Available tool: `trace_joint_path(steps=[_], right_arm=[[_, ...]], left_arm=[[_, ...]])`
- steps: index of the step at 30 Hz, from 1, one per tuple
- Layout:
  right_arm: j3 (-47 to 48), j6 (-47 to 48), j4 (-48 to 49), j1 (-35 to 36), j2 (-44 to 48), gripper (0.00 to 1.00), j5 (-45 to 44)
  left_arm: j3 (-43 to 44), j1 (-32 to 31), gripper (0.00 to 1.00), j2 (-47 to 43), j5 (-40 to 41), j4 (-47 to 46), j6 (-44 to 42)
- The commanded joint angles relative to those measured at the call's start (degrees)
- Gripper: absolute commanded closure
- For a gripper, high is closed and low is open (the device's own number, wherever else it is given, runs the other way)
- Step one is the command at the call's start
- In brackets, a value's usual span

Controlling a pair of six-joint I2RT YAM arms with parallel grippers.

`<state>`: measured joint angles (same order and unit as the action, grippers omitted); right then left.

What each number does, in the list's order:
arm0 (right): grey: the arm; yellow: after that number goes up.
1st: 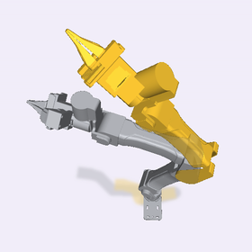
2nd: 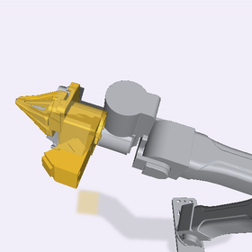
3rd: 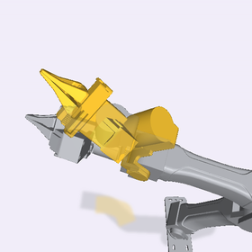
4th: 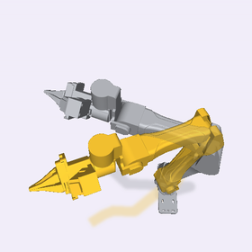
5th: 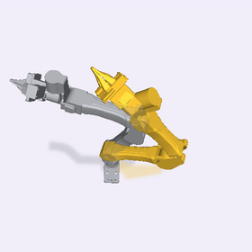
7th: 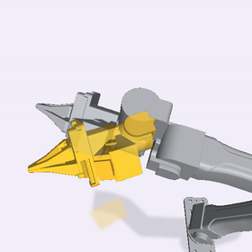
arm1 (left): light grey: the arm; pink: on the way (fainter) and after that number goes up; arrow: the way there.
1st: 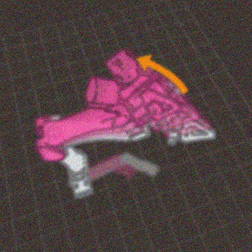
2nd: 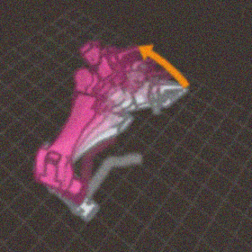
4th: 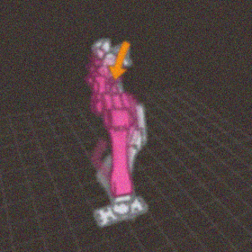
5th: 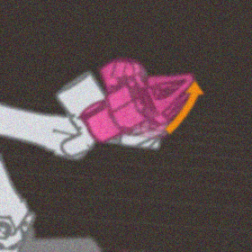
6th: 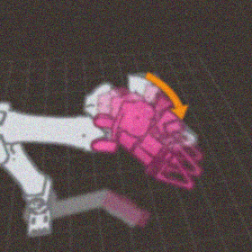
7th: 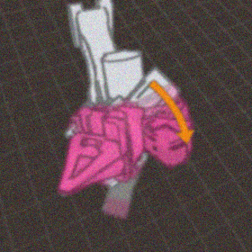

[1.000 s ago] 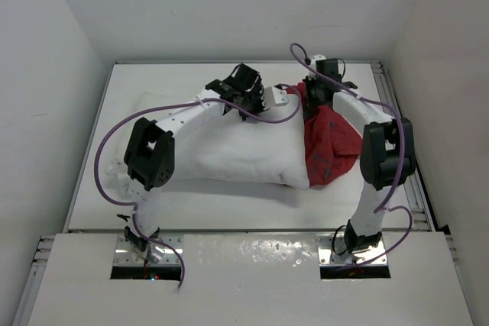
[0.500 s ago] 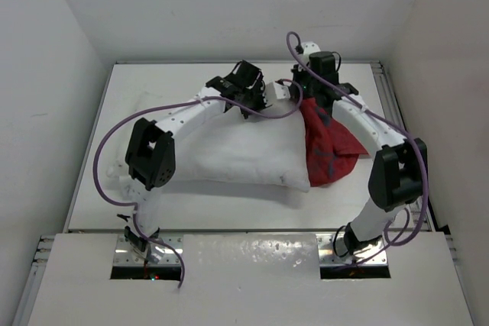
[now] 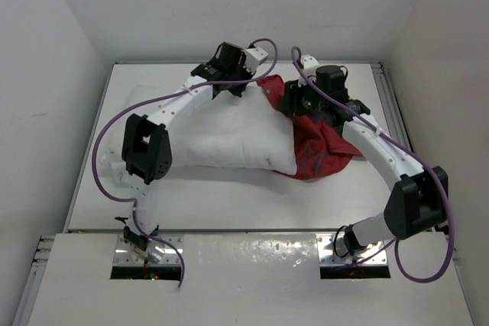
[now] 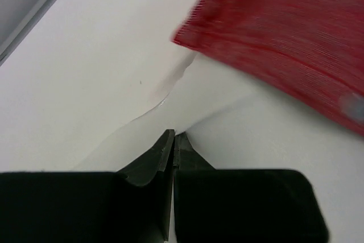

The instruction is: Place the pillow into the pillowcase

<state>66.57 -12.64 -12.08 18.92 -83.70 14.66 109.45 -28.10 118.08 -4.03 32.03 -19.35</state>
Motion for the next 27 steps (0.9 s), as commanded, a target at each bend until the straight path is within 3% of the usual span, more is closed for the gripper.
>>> trace_joint_path(steps=[1,2,3,4,9,10,11,12,13,14,17,18,20,21,22,24,25,27], right_arm=[[2.51,-0.98,-1.97,0.33,-0.75,0.33,4.77],[3.65,-1.33,-3.12,0.33,-1.20,0.14,4.07],[4.79,-1.68,-3.74,0.16,-1.20,0.07,1.98],[4.63,-2.64,-3.57,-0.02,-0.07,0.01,0.65],[-1.07,-9.66,-1.63,-3.53,6.78,0.03,-5.77],[-2.22,-11.51,-1.72,-4.75,8.19,0.10,-7.43],[-3.45,-12.13,-1.90,-5.11,10.90,0.27,-8.32],[-6.24,-12.84,-1.99,-5.12,12.32,0.52,-9.55],[-7.66,-14.93,-2.16,-5.03,13.73,0.95,-11.12],[-9.07,-15.91,-1.99,-5.12,15.92,1.00,-12.36],[-14.43,-18.29,-0.58,-4.59,18.30,1.00,-12.28],[-16.45,-19.16,-0.23,-4.42,18.48,0.99,-12.11],[-18.22,-21.45,0.47,-3.80,18.40,0.85,-10.80],[-19.62,-22.76,1.08,-3.36,17.88,0.73,-10.87],[-20.59,-23.56,1.87,-3.36,17.61,0.68,-10.96],[-23.14,-25.75,4.60,-3.18,15.94,0.58,-11.83],[-23.93,-26.89,5.74,-3.27,15.33,0.54,-13.06],[-25.52,-29.01,10.29,-3.27,12.79,0.53,-13.60]], left_arm=[[0.77,1.12,1.00,0.04,2.56,-7.86,2.04],[0.59,0.77,1.00,-0.04,1.41,-7.86,1.78],[0.50,0.68,0.90,-0.13,1.05,-7.95,1.69],[0.50,0.59,0.87,-0.22,0.78,-7.86,1.51],[2.16,1.03,0.54,-0.92,0.78,-7.60,0.64],[2.61,1.46,0.51,-1.27,0.52,-7.16,0.20],[3.39,1.64,0.49,-1.45,-0.61,-6.38,-0.41],[4.01,1.82,0.46,-1.63,-1.32,-5.85,-1.03],[5.41,2.08,0.44,-2.24,-1.85,-5.40,-2.43],[6.12,2.08,0.43,-2.42,-3.16,-4.70,-3.14],[9.55,2.17,0.46,-3.73,-6.49,-2.16,-6.65],[10.43,2.17,0.69,-4.17,-8.17,-0.93,-8.31],[12.71,1.64,1.00,-6.01,-14.56,5.01,-16.03],[12.89,0.68,1.00,-6.80,-16.69,8.36,-20.50],[12.55,-0.11,1.00,-9.16,-18.97,11.88,-32.29],[8.17,-3.78,0.97,-12.16,-20.84,24.88,-45.97],[1.71,-5.20,0.86,-15.22,-17.27,29.53,-54.74],[-5.96,-8.88,0.67,-20.14,-13.04,29.41,-58.15]])
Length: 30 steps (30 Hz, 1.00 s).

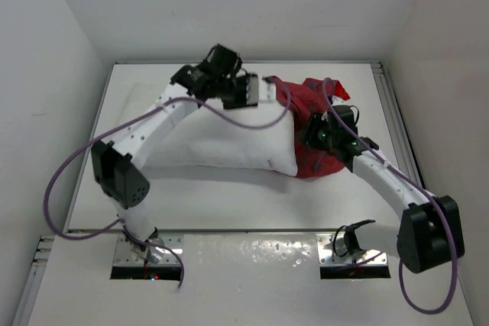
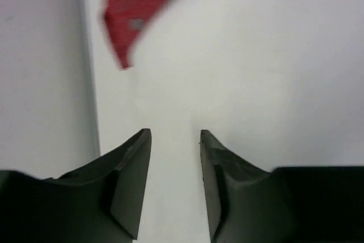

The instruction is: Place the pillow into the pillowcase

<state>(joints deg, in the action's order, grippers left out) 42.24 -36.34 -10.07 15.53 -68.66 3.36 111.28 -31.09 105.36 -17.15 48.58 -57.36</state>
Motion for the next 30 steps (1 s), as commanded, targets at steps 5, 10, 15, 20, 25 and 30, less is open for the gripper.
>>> trace_joint_path(steps=[5,10,15,20,25,30], right_arm=[[1.35,-6.55,11.30,0.29,-9.99,0.57,-3.17],[1.09,-9.28,12.87,-0.15,-16.31,0.55,-5.03],[3.73,-8.57,12.70,0.55,-22.64,0.44,-3.62],[1.36,-9.89,18.51,-2.24,-25.73,1.00,1.56],[-2.33,0.18,18.43,-5.07,-16.96,1.00,9.98],[-5.22,15.94,12.00,-5.77,-5.44,1.00,22.22]], left_arm=[[-27.58,-10.04,0.00,-15.18,8.09,1.36,-19.29],[-34.72,-12.41,0.00,-16.95,12.38,-11.71,-12.52],[-42.54,-11.80,0.00,-14.31,18.36,-26.04,-9.17],[-44.32,-9.08,0.10,-12.38,17.50,-32.49,-8.47],[-37.56,-6.27,1.00,-8.16,13.81,-28.72,-4.52],[-31.31,-2.40,1.00,-5.26,12.05,-27.48,0.40]])
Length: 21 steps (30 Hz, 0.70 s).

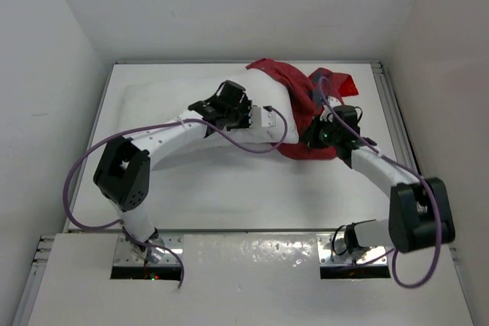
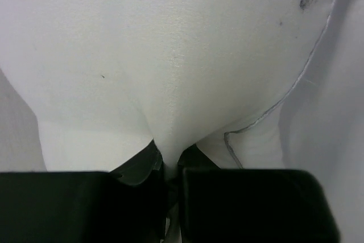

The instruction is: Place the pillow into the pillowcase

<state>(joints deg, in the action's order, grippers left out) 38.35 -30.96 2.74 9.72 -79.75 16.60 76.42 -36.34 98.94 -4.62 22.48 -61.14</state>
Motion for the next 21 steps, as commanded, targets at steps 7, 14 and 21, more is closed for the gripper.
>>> trace_joint_path(steps=[7,14,21], right_arm=[[-1.88,5.49,1.29,-0.75,5.49,0.73,1.77],[4.63,-2.33,0.34,2.24,-5.58,0.26,-9.99],[9.29,-12.98,2.16,2.94,-18.77,0.40,-9.41]], left_arm=[[7.16,4.08,1.00,0.21,-8.82,6.52,3.05],[10.58,6.10,1.00,0.38,-13.39,7.93,7.00],[10.77,7.24,1.00,0.03,-14.10,7.84,5.86]])
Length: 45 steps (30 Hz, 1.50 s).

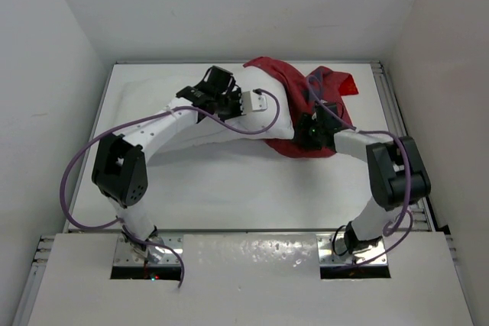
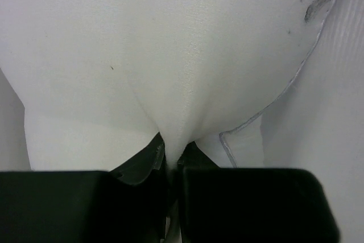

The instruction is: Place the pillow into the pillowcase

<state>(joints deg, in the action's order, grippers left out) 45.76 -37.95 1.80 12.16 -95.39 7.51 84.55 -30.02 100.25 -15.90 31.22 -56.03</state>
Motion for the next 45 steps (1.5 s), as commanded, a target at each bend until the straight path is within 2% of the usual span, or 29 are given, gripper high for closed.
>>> trace_joint_path(steps=[1,2,3,10,12,16,17,18,20,21,23,28,31,35,40,41,45], right_arm=[[1.71,-7.64,3.21,0.23,-3.74,0.76,0.05],[1.36,-8.53,3.12,-0.03,-3.48,0.94,0.05],[-0.91,-9.50,4.16,-0.99,-2.35,1.00,-0.12],[-11.65,-4.42,2.68,-8.64,15.31,1.00,-0.84],[-12.10,-1.69,1.98,-9.96,17.34,1.00,2.50],[-8.85,2.00,-3.80,-10.05,18.22,1.00,2.77],[-7.10,2.88,-5.13,-10.05,18.49,0.99,3.21],[-6.04,4.80,-5.49,-9.62,18.58,0.84,3.82],[-2.63,6.74,-6.02,-6.65,18.32,0.71,4.71],[-1.47,8.67,-6.20,-5.58,18.14,0.61,4.45],[2.56,9.21,-4.63,-3.04,16.39,0.59,4.09],[6.53,-2.63,4.42,-2.41,9.54,0.74,5.94],[12.92,-8.44,3.30,-2.76,1.46,0.78,5.59],[18.13,-12.66,-0.22,-1.88,-7.41,0.67,1.81],[23.92,-14.34,-1.27,-1.18,-13.58,0.52,-2.75],[24.90,-14.78,-1.45,-1.09,-15.50,0.46,-3.72],[27.54,-16.45,1.71,-1.00,-19.29,0.38,-5.74]], left_arm=[[2.20,1.02,1.00,-1.19,-2.65,-1.34,0.92],[1.76,1.02,1.00,-1.19,-1.43,-1.77,1.18],[1.06,1.10,1.00,-1.37,-0.46,-2.48,1.45],[-3.51,2.33,1.00,-2.07,4.65,-7.40,4.43],[-3.78,1.99,1.00,-1.99,4.04,-7.40,4.97],[-2.12,2.16,1.00,-2.16,-1.83,-5.66,7.77],[-1.68,2.33,1.00,-2.33,-2.98,-4.78,8.04],[-1.41,2.42,1.00,-2.34,-4.13,-4.16,8.13],[-0.27,3.12,1.00,-2.42,-7.29,-1.79,7.78],[-0.01,3.21,1.00,-2.25,-7.91,-1.08,6.39],[-0.26,3.21,1.00,-2.07,-7.22,0.33,4.10],[-1.14,2.95,1.00,-1.98,-3.35,0.59,0.05],[-0.62,2.77,1.00,-1.90,-2.82,0.86,-0.13],[0.79,2.77,1.00,-0.76,-2.47,1.73,0.66],[1.40,2.51,1.00,0.30,-2.64,2.53,-0.22],[1.32,2.42,1.00,0.39,-2.47,2.61,-0.48],[1.05,2.16,1.00,0.83,-1.86,2.62,-1.27]])
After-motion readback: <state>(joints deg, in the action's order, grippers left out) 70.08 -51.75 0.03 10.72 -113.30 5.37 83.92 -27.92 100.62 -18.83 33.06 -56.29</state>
